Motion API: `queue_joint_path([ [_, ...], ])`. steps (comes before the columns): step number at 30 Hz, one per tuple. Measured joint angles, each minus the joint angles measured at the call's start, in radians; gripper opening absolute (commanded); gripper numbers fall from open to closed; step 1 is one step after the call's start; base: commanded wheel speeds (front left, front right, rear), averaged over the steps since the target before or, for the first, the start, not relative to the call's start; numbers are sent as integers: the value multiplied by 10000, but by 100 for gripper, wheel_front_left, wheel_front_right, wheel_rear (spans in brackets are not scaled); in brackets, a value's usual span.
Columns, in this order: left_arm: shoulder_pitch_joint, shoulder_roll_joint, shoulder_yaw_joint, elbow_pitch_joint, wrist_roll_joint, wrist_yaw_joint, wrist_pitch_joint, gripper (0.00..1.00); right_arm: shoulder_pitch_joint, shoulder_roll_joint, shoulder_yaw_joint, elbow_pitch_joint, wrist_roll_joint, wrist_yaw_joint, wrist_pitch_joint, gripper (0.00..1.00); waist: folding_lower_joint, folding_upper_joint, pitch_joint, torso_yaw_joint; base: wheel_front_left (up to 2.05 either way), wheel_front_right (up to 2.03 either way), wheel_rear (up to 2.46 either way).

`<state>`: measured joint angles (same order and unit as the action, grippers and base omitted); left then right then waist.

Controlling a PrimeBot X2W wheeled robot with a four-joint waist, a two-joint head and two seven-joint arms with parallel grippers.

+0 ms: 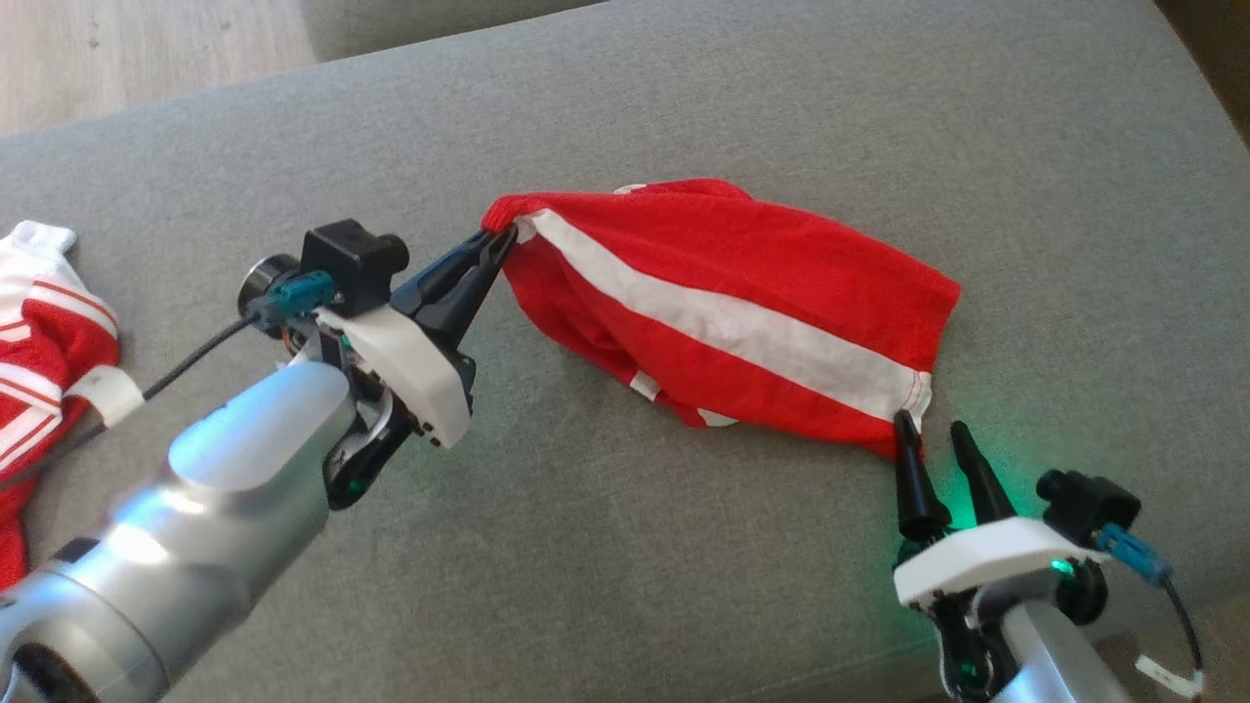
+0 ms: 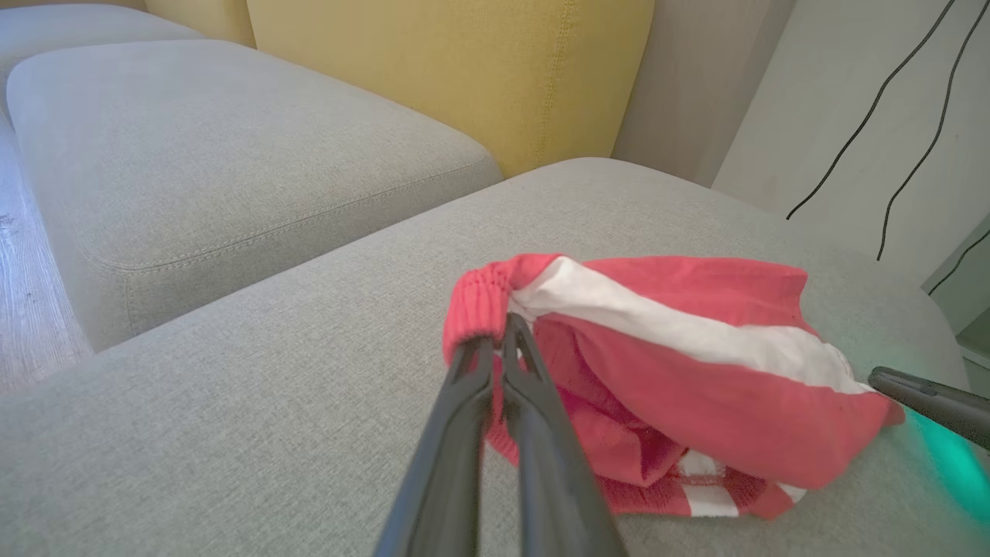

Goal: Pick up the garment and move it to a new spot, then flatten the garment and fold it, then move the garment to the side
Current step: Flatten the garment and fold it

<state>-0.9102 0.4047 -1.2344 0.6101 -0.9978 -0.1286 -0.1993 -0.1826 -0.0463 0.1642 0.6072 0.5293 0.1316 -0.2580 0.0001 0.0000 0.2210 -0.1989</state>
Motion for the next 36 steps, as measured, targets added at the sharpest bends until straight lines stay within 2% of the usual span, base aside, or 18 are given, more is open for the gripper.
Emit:
queue_joint_path([
  [6, -173, -13, -178, -8, -136, -38, -44, 0, -820, -23, 598, 982, 1258, 0, -27, 100, 0, 0, 51, 154, 0, 0, 0],
  [8, -173, -19, -267, -10, -144, -38, -48, 0, -1095, -31, 754, 1229, 1574, 0, -31, 91, 0, 0, 57, 216, 0, 0, 0],
  [9, -173, -23, -276, -10, -144, -38, -79, 0, -1227, -36, 826, 1358, 1689, 0, -31, 55, 0, 0, 54, 247, 0, 0, 0],
  [10, -173, -25, -286, -10, -144, -38, -113, 0, -1337, -38, 872, 1467, 1753, 0, -31, 33, 0, 0, 48, 275, 0, 0, 0],
  [11, -173, -29, -295, -10, -146, -38, -130, 0, -1409, -38, 901, 1536, 1751, 0, -29, 0, 0, 0, 35, 305, 0, 0, 0],
  [15, -170, -36, -359, -4, -244, -38, -150, 0, -1422, -31, 907, 1664, 1676, 0, -13, 0, 0, 0, -117, 388, 0, 0, 0],
  [18, -164, -35, -374, -8, -244, -38, -309, 0, -1313, -19, 362, 1386, 702, 0, 2, 0, 0, 0, -338, 409, 0, 0, 0],
  [24, -83, 123, -265, -456, -236, -38, -458, 0, -890, -17, -775, -531, -723, 0, 2, 0, -1, 0, -1020, 389, 0, 0, 0],
  [28, -128, 539, 121, -1091, -84, -36, -499, 0, -865, -102, -1221, -1862, -1442, 0, 40, 0, -3, 0, -1433, 356, 0, 0, 0],
  [32, -841, 1064, 688, -1918, 90, 67, -499, 0, -1561, -612, -1446, -3081, -1509, 0, 736, 0, -3, 0, -1385, 432, 0, 0, 0],
  [36, -2285, 1363, 777, -2376, 504, 115, -77, 0, -3463, -1471, -1338, -3436, -1463, 0, 1469, 0, -1, 0, -934, 583, 0, 0, 0],
])
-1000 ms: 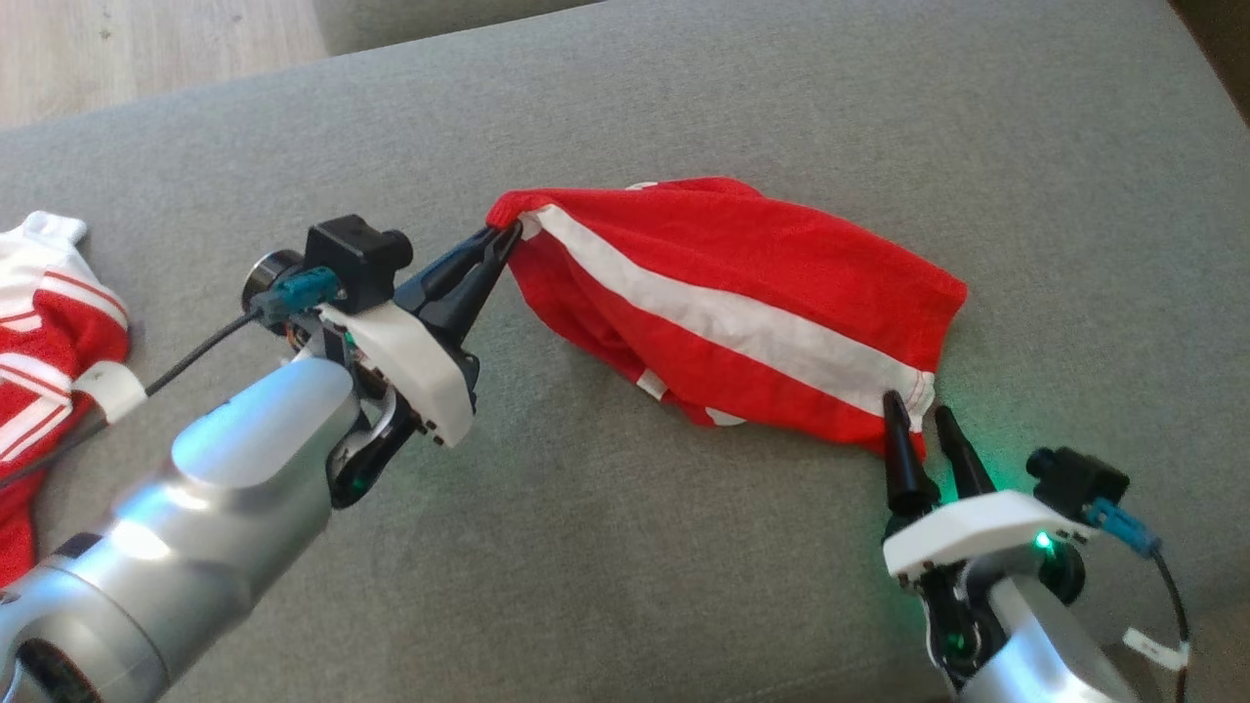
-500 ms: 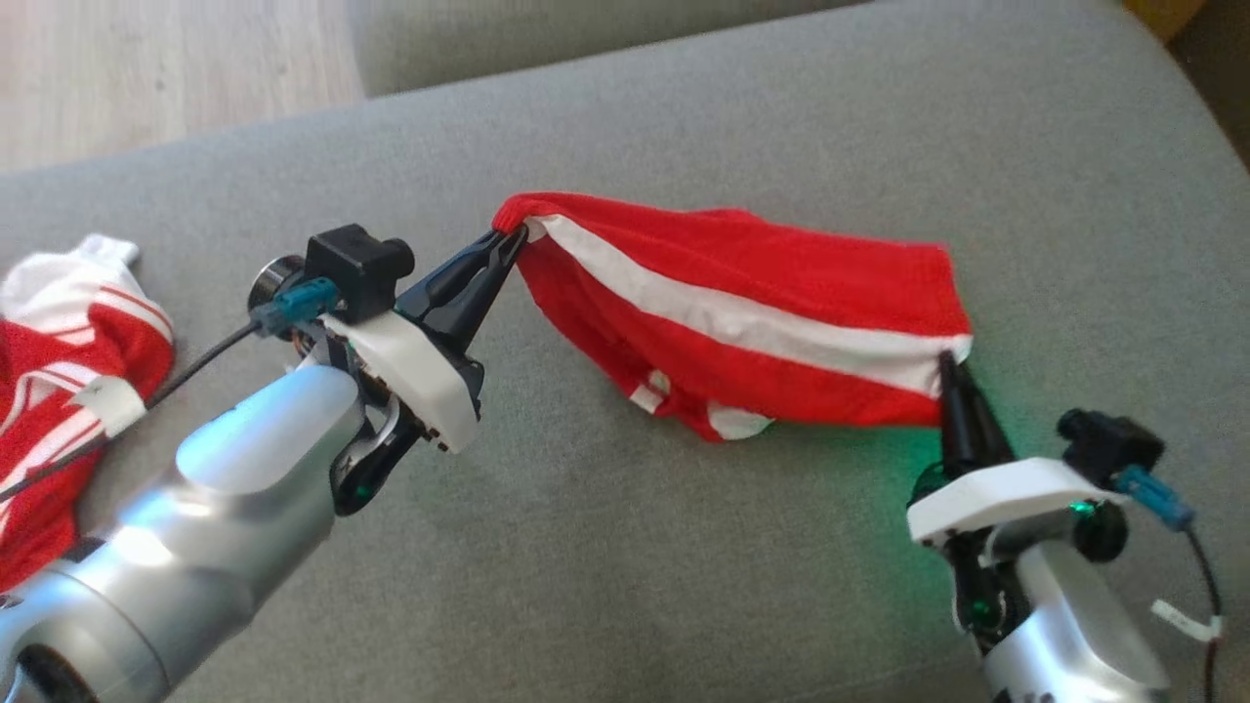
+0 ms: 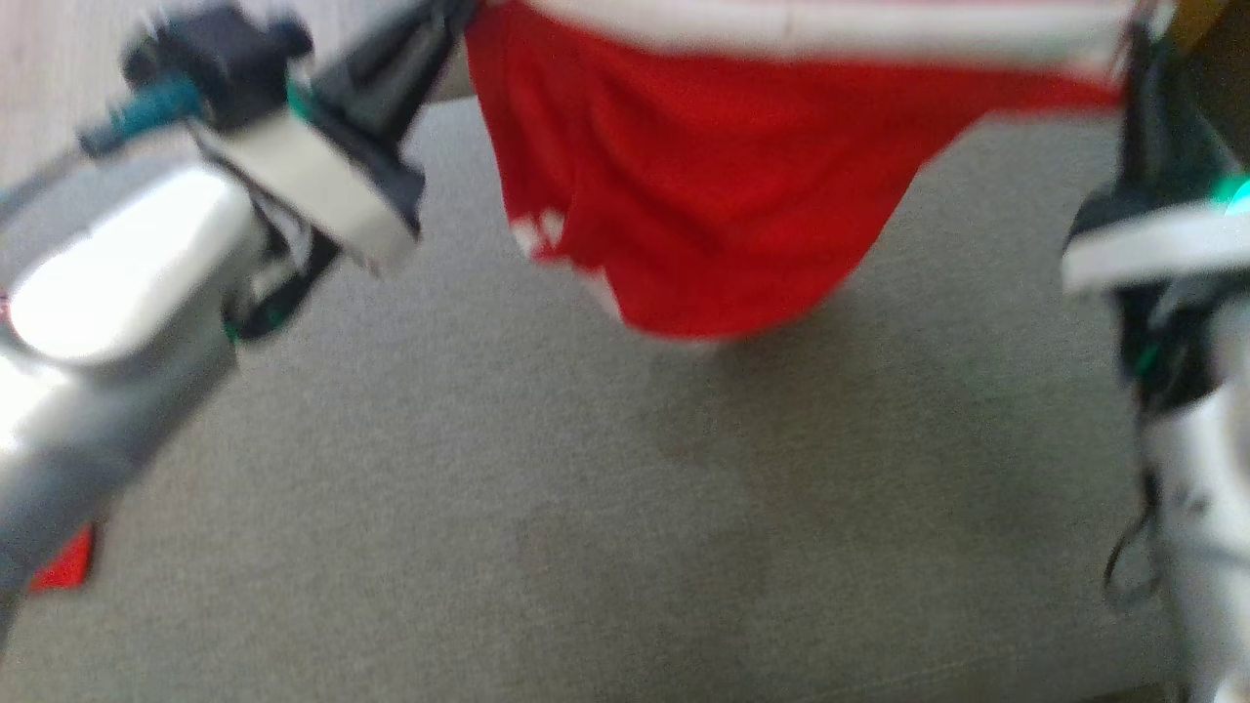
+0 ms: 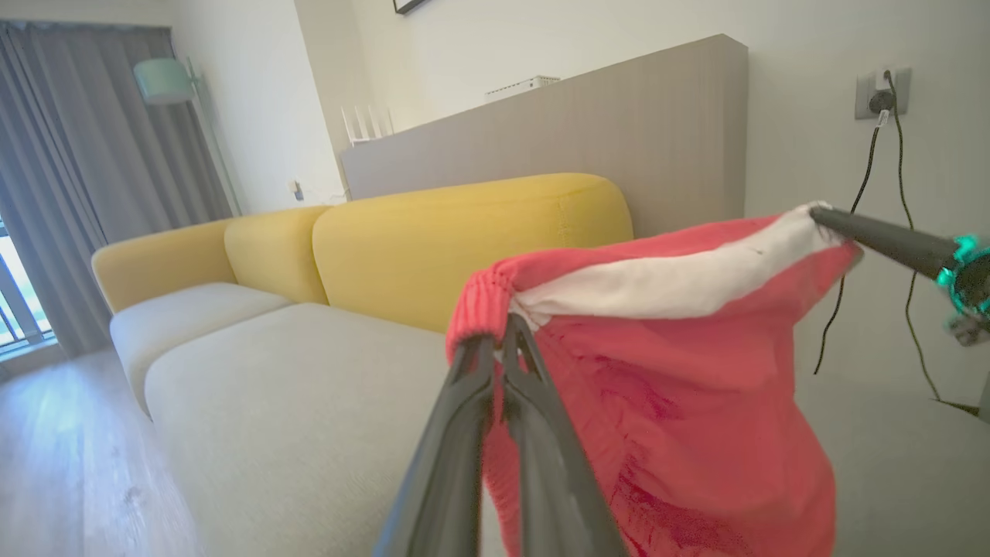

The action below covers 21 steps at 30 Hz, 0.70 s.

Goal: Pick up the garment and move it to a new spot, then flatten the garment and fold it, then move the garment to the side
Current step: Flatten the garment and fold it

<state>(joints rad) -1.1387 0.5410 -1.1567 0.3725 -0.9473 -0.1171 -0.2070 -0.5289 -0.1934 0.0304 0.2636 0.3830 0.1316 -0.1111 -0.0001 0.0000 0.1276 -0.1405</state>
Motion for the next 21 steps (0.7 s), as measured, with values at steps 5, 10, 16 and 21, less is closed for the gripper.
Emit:
queue_joint_path([
  [5, -1443, -121, 259, 238, 359, 21, 307, 0, -2167, -708, 451, 508, 458, 0, 140, 0, 2, 0, 653, 178, 0, 0, 0],
  [10, -3170, -905, 587, 1191, 995, 10, -127, 0, -4383, -1461, 959, 1379, 646, 0, -502, 0, 4, 0, 1607, 401, 0, 0, 0],
  [16, -3923, -1542, 1248, 2004, 1753, -63, -508, 0, -5487, -1896, 1515, 1649, 665, 0, -1068, 0, 5, 0, 2550, 644, 0, 0, 0],
  [21, -2570, -1555, 1879, 1574, 2452, -67, -508, 0, -4876, -1914, 1881, 1732, 945, 0, -1273, 0, 4, -1, 2981, 768, 0, 0, 0],
])
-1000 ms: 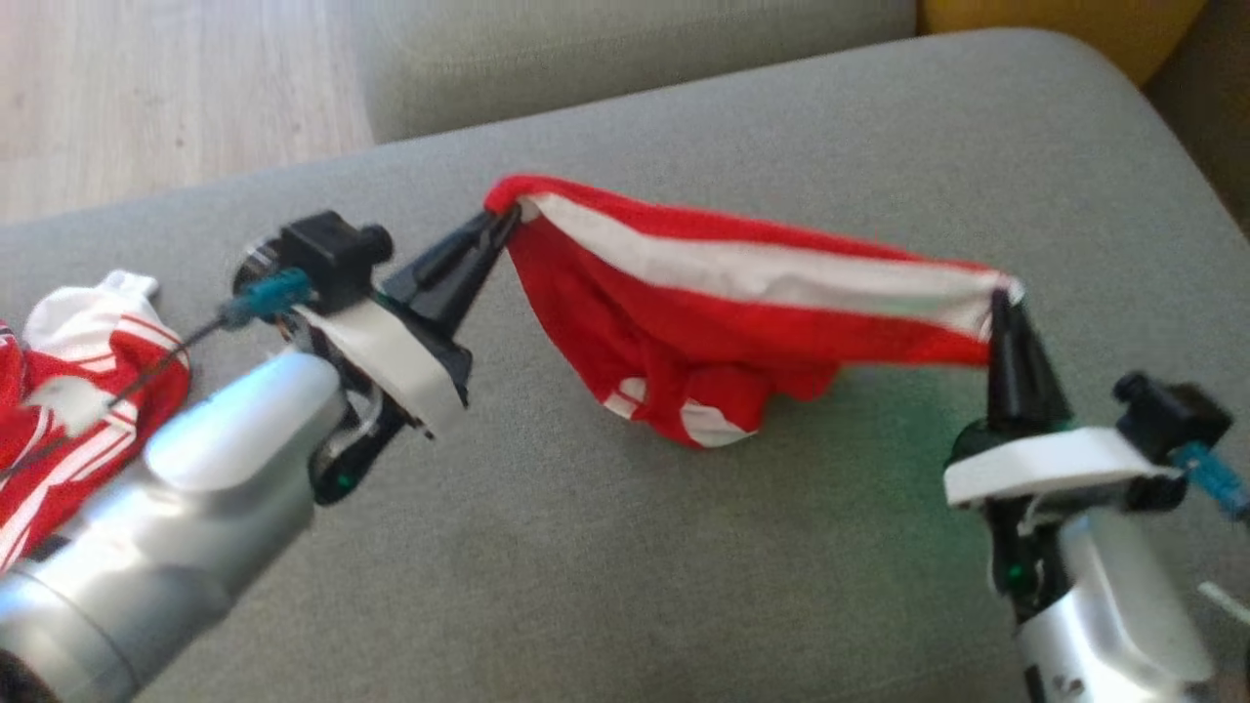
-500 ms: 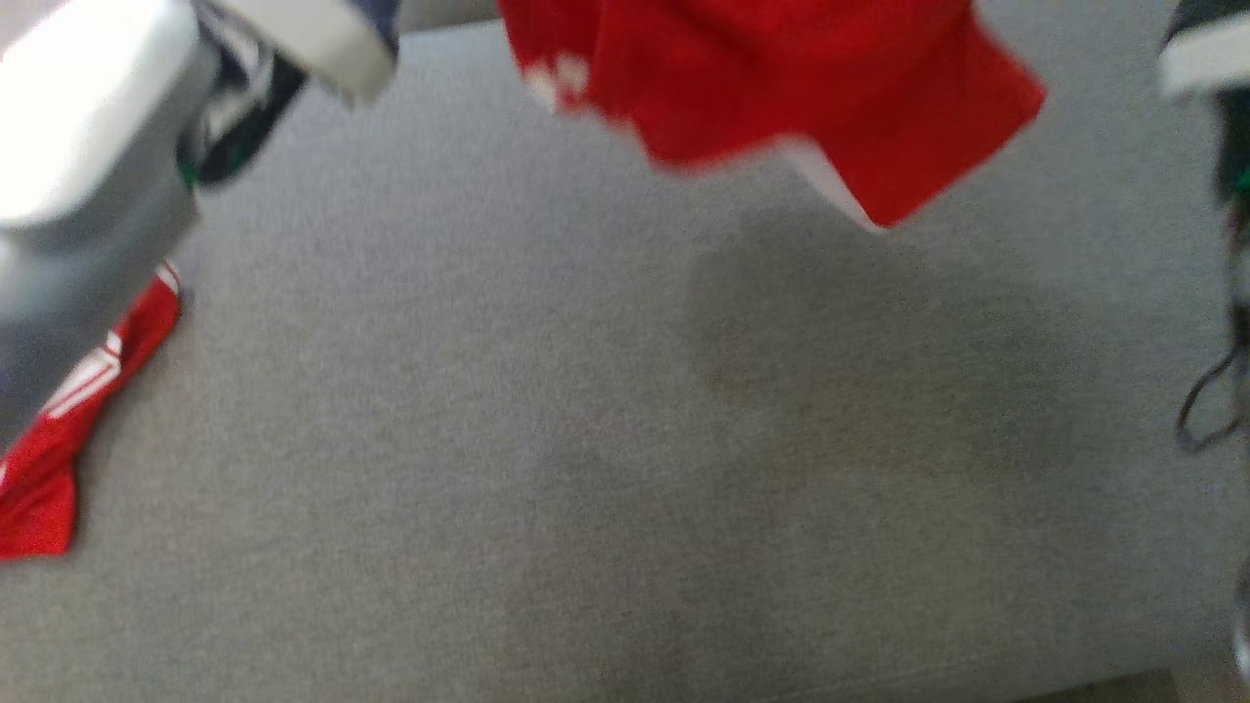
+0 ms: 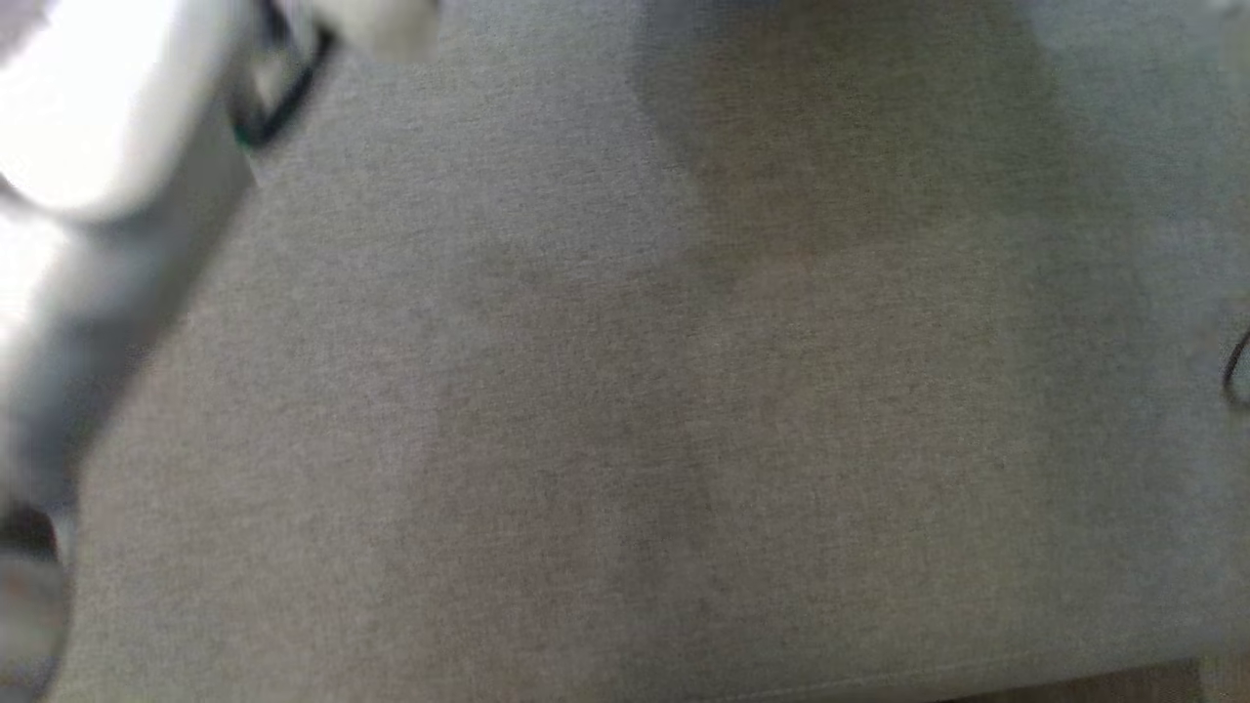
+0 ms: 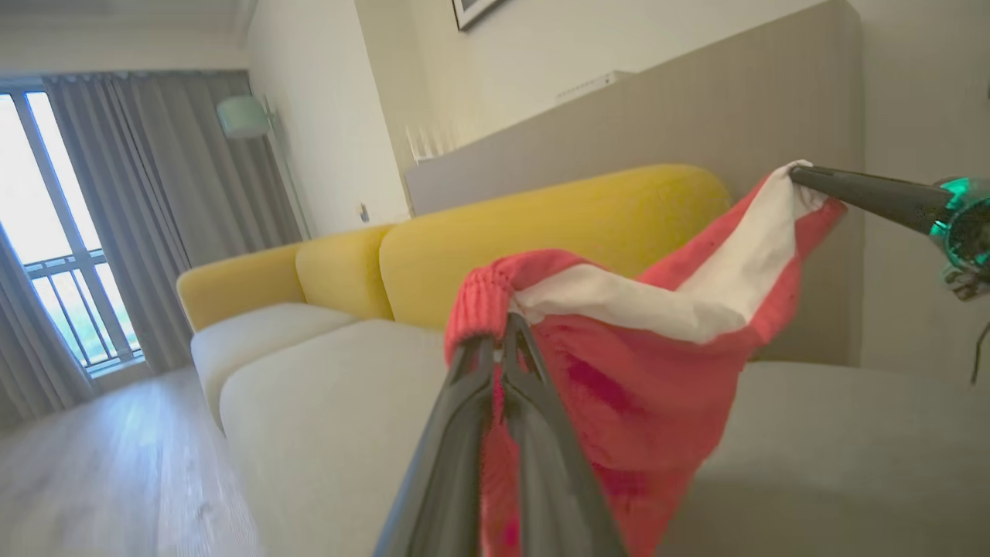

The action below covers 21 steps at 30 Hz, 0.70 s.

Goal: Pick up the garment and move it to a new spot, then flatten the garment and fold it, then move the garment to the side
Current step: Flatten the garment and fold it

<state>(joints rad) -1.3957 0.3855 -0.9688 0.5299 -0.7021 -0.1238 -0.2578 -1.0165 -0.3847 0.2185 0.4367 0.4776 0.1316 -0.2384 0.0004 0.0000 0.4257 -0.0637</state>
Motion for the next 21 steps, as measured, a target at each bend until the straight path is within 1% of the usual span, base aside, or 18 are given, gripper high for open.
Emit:
queue_joint_path([
  [5, 2762, 40, 305, -830, 669, -8, 0, 0, 2086, -6, 0, -36, 360, 0, -98, 0, -3, 0, -100, 115, 0, 0, 0],
  [6, 3825, 86, 357, -1254, 926, -10, 0, 0, 3079, -17, -142, -180, 518, 0, -98, 0, -3, 0, -267, 139, 0, 0, 0],
  [9, 5468, 140, 359, -1908, 1116, -10, 0, 0, 4647, -21, -637, -520, 694, 0, -102, 0, -5, 1, -634, 158, 0, 0, 0],
  [11, 6565, 196, 244, -2190, 1220, -12, 2, 0, 5673, -8, -961, -721, 767, 0, -115, 0, -5, 1, -921, 149, 0, 0, 0],
  [13, 7599, 341, -109, -2328, 1229, -12, 2, 0, 6669, 56, -1220, -980, 782, 0, 52, 0, -7, 1, -1223, 110, 0, 0, 0],
  [16, 8885, 573, -616, -2452, 1206, 23, 125, 0, 7925, 353, -1641, -1444, 744, 0, 523, 0, -7, 1, -1655, 1, 0, 0, 0],
  [21, 10171, 708, -1016, -3149, 777, 550, 807, 0, 9596, 848, -2462, -2378, 516, 0, 1331, 0, -8, 1, -2239, -169, 0, 0, 0],
])
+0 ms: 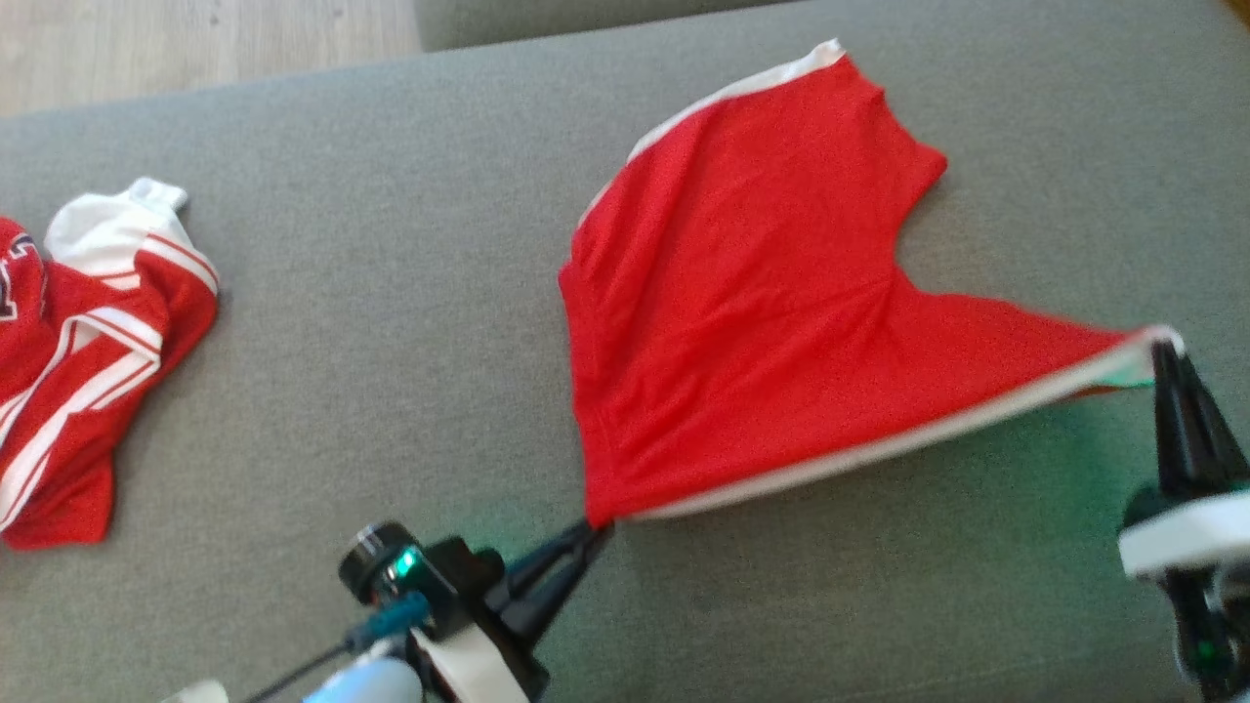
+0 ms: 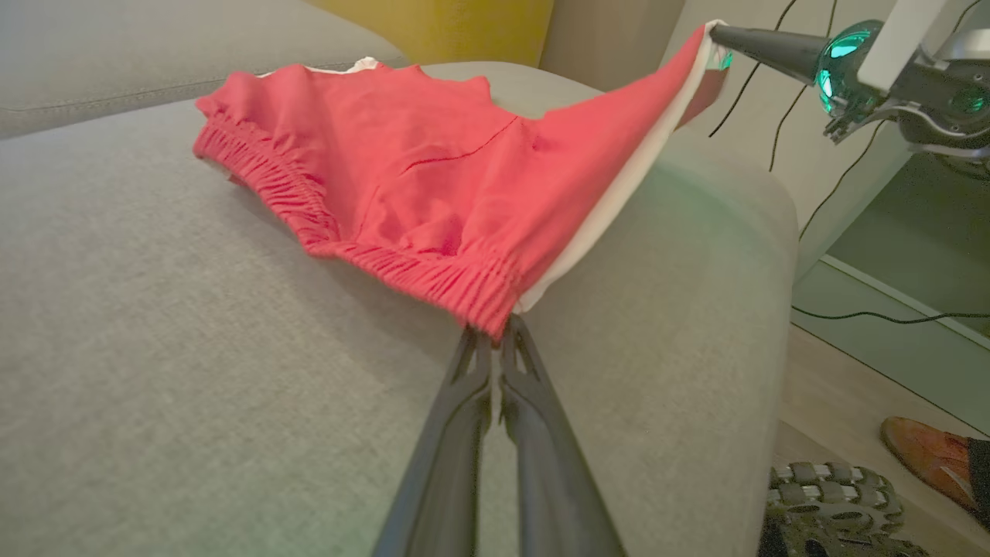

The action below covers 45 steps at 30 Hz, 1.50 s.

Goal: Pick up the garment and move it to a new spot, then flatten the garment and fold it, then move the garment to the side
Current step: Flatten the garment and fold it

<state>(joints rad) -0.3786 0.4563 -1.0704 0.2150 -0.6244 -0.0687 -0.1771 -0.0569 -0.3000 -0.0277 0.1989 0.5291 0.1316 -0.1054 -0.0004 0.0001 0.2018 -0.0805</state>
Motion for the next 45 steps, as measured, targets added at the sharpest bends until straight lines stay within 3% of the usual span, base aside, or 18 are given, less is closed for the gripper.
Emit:
queue_joint_path([
  [8, 834, 211, -81, -1664, -642, 600, 662, 0, 1904, 756, -1404, -2033, -451, 0, 1252, 0, 4, 0, -272, 228, 0, 0, 0],
  [16, 429, -15, 633, -2046, -1457, 485, 704, 0, 1282, 974, -1613, -2497, -853, 0, 2374, 0, 4, 0, -143, 556, 0, 0, 0],
  [21, -835, -633, 1051, -1467, -2011, 86, 838, 0, -391, 692, -1430, -2006, -1003, 0, 2663, 0, 6, 0, 215, 879, 0, 0, 0],
  [29, -2370, -1887, 1616, -29, -3275, -123, 1620, 0, -2913, -44, -897, -629, -1080, 0, 2872, 0, 7, 0, 1030, 1400, 0, 0, 0],
  [45, -3679, -2571, 1958, 1927, -4077, -372, 2188, 0, -6484, -596, 982, 2897, -1078, 0, 2500, 0, 6, 0, 1979, 2136, 0, 0, 0],
])
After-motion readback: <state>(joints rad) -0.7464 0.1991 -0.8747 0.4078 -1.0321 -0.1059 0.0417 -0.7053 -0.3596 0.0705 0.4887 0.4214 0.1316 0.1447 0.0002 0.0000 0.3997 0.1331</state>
